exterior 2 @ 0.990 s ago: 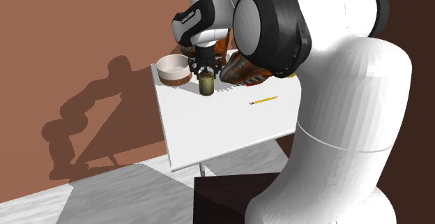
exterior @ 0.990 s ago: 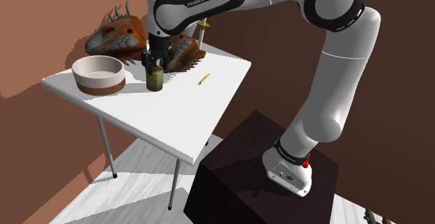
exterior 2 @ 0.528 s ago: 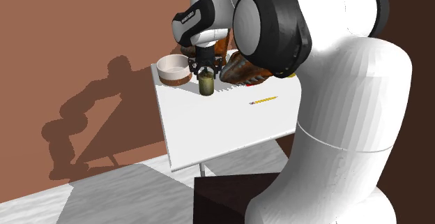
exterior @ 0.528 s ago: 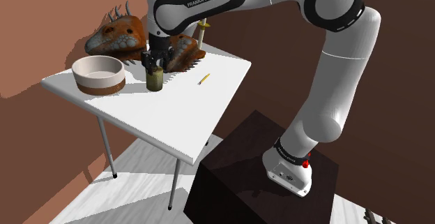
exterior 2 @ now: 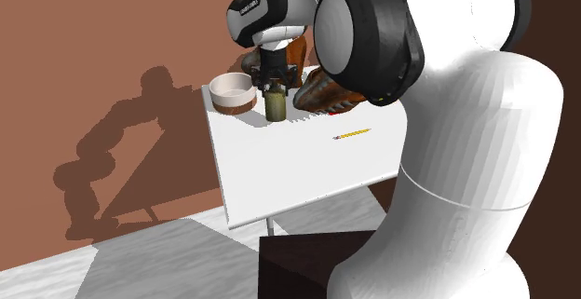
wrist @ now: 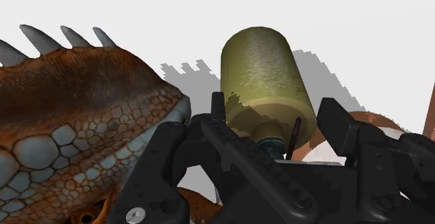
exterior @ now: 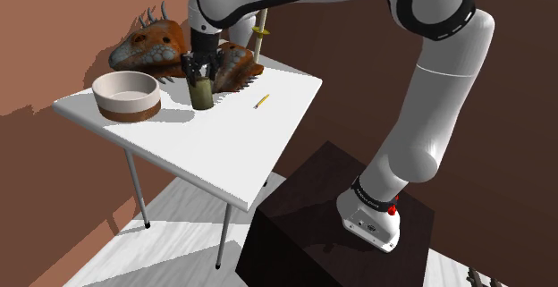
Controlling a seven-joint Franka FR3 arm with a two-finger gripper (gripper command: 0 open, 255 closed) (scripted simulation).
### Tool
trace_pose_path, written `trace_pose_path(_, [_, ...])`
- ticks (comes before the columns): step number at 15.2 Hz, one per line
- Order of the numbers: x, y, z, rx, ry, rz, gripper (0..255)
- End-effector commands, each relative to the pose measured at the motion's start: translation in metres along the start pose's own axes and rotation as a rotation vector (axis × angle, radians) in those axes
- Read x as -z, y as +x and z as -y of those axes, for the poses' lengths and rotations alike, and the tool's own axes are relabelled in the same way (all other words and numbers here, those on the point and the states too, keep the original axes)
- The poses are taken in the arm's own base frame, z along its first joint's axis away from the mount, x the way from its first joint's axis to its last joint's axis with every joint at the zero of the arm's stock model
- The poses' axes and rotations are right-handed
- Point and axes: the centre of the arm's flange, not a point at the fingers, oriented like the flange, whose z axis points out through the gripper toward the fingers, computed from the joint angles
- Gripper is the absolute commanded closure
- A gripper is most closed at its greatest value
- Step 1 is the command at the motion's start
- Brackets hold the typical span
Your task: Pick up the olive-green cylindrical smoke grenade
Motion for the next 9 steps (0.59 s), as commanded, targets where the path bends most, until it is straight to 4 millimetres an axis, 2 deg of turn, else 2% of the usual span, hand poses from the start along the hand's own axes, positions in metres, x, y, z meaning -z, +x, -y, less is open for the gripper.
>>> trace_pose_path(1, [0.01,0.0,0.0,0.0,0.0,0.0,255])
trace_pose_path(7, [0.042,0.0,0.0,0.0,0.0,0.0,255])
trace_pose_path(9, [0.043,0.0,0.0,0.0,0.0,0.0,255])
